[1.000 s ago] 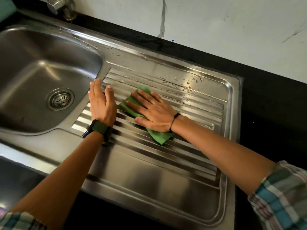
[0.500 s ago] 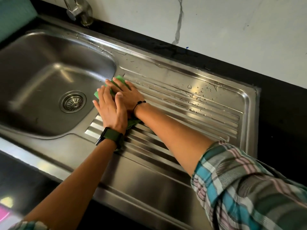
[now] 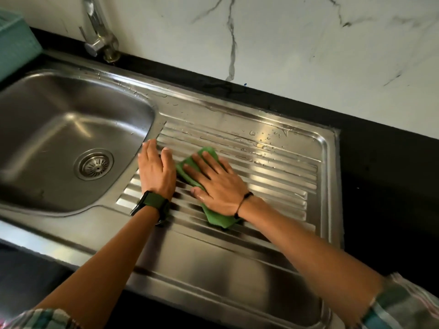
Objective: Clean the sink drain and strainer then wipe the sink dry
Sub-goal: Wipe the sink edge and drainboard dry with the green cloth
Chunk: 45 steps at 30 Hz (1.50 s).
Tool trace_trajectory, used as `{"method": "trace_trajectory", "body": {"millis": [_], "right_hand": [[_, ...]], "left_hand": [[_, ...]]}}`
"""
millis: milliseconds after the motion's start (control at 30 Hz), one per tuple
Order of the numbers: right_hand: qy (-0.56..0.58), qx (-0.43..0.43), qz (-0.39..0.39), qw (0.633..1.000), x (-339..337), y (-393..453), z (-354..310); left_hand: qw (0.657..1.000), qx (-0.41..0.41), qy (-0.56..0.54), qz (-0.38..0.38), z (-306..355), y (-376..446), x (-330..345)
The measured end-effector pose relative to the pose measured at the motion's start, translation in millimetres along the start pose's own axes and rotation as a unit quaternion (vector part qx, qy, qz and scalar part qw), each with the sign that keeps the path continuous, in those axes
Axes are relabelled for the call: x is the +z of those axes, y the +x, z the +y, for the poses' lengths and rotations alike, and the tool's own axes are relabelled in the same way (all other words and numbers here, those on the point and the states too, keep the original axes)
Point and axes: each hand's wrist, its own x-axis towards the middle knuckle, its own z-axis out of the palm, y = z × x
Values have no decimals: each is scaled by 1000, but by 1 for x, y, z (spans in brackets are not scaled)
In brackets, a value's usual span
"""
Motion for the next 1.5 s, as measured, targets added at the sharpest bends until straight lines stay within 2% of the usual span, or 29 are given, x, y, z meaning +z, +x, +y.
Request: {"method": "trace_trajectory", "body": {"millis": [400,600,700,1000,1267,1500], "right_hand": [[27,74,5,997,4,29,-23],[-4,149,-1,989,11,65,-39],[15,197,-1,980,13,88,-42],[27,292,15,956,2,149,-40],[-4,269,67,961,-1,139,-58],[28,247,48,967,3,124,-72]], "left_hand": [[998,15,-46,-29,0,1,-3],[993,41,-72,-82,3,4,-4],[988,49,-103,-107,10,16,-3],[974,65,-166,-141,3,63,-8],[954,38,-242,-172,-16,58,-23],[943,23,-267,-198,-17,59,-25]]}}
